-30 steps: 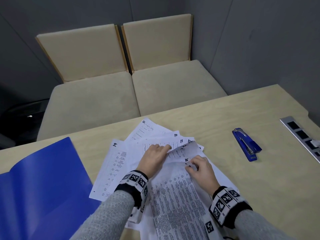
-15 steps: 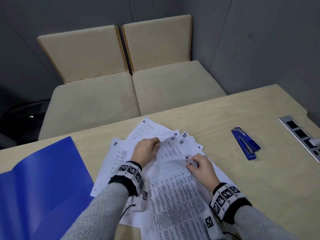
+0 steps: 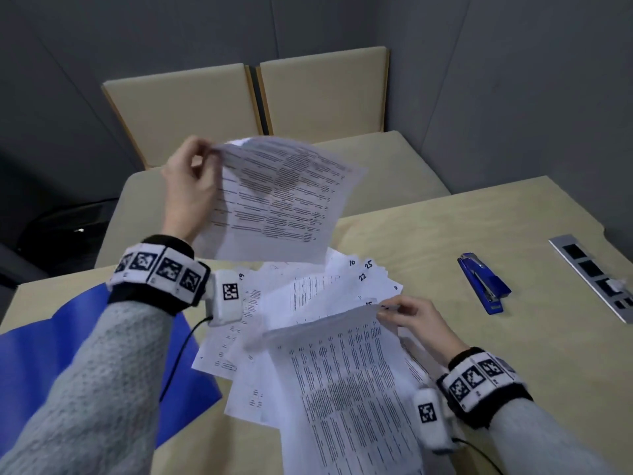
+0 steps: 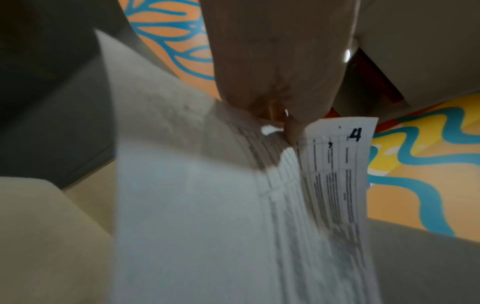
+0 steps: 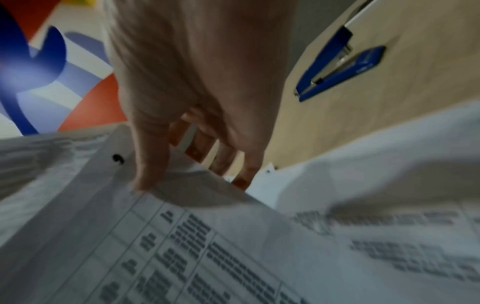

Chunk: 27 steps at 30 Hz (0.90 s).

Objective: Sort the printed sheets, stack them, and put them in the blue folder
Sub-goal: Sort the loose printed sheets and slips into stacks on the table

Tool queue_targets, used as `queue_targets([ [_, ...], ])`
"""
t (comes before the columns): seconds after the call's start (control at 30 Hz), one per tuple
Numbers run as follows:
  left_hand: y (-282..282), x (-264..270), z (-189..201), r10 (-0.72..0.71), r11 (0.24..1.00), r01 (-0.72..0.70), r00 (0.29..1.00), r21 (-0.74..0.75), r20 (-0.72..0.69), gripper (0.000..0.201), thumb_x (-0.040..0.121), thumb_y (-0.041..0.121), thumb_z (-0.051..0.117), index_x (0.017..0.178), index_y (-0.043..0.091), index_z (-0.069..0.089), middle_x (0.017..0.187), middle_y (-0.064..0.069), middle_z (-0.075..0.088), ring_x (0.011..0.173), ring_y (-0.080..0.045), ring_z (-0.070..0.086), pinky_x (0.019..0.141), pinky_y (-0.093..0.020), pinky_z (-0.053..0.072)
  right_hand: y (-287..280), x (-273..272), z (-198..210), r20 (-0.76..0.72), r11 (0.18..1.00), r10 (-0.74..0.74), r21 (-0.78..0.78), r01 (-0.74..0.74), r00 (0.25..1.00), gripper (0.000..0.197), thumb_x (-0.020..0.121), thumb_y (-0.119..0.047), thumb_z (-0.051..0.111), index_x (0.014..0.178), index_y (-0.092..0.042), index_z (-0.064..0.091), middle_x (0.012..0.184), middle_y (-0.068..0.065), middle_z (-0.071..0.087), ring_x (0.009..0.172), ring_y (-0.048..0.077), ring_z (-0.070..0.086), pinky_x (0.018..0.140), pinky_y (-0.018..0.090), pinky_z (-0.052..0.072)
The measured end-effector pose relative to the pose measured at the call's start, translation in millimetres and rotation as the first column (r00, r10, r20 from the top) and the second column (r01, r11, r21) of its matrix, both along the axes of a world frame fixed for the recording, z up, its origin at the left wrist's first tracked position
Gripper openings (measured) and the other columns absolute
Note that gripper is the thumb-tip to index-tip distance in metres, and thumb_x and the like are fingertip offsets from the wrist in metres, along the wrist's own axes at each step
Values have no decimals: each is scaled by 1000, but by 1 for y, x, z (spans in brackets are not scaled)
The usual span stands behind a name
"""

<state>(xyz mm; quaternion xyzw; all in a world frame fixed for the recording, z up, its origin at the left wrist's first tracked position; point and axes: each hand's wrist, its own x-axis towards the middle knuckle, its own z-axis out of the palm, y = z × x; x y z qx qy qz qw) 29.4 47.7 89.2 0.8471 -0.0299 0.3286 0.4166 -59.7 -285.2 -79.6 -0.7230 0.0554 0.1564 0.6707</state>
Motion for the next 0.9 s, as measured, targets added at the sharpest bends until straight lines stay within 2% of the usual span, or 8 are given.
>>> queue_targets([
  [0.17, -6, 3, 6, -214, 969, 241, 920, 44, -329, 24, 96, 12, 52, 75, 25, 53, 73, 15, 51, 61, 14, 51, 61, -6, 41, -18, 0, 42, 16, 987, 102, 124, -103, 995, 10, 78, 3, 66, 88, 1, 67, 84, 7, 67, 81, 16, 62, 73, 19, 52],
  [0.33, -39, -2, -43, -399, 833, 553, 637, 30, -659, 15, 96, 20, 53, 95, 10, 65, 90, -9, 67, 75, -14, 61, 70, -35, 52, -21, -6, 78, 47, 978, 153, 138, -158, 987, 13, 75, -12, 66, 86, -8, 70, 86, 5, 71, 79, 13, 65, 73, 20, 51],
  [0.43, -68, -17, -93, -436, 759, 651, 516, 7, -737, 16, 94, 28, 55, 83, 20, 63, 82, 4, 63, 70, -6, 55, 72, -32, 48, -10, -14, 77, 61, 984, 138, 109, -144, 989, 19, 75, -17, 66, 90, -7, 70, 91, 3, 72, 83, 14, 67, 75, 22, 53],
  [0.53, -88, -36, -137, -447, 778, 621, 438, -97, -780, 17, 92, 35, 56, 82, 23, 63, 82, 7, 62, 69, -7, 54, 71, -29, 47, 6, -23, 57, 47, 992, 118, 38, -120, 992, 33, 74, -32, 73, 87, -2, 70, 102, -1, 63, 99, 17, 61, 87, 34, 53],
  [0.63, -97, -51, -160, -541, 777, 543, 317, -318, -779, 15, 93, 23, 57, 87, 11, 63, 82, -2, 59, 54, -11, 48, 55, -23, 42, 14, -22, 24, 168, 933, 171, -344, -105, 971, 40, 63, -58, 71, 79, -22, 72, 104, -19, 63, 117, 11, 46, 109, 52, 23],
  [0.7, -98, -55, -171, -562, 784, 489, 295, -383, -773, 12, 93, 20, 57, 86, 13, 63, 83, -4, 59, 62, -17, 50, 60, -29, 42, 16, -20, 5, 191, 918, 108, -397, -24, 976, 30, 67, -48, 71, 78, -21, 71, 103, -19, 60, 117, 9, 42, 109, 47, 19],
  [0.8, -96, -58, -182, -588, 782, 433, 277, -448, -760, 11, 91, 21, 59, 86, 12, 64, 84, -4, 59, 72, -23, 50, 67, -37, 40, 20, -15, -11, 193, 960, -18, -270, 71, 981, 13, 74, -27, 77, 73, -19, 67, 107, -11, 44, 117, 16, 41, 102, 34, 35],
  [0.9, -99, -58, -185, -604, 771, 430, 259, -470, -754, 13, 92, 19, 59, 88, 8, 64, 81, -4, 59, 70, -21, 51, 64, -33, 41, 21, -9, -13, 113, 968, 69, -249, -39, 991, 12, 80, -16, 73, 73, -7, 67, 105, -4, 50, 101, 2, 52, 85, 25, 41],
])
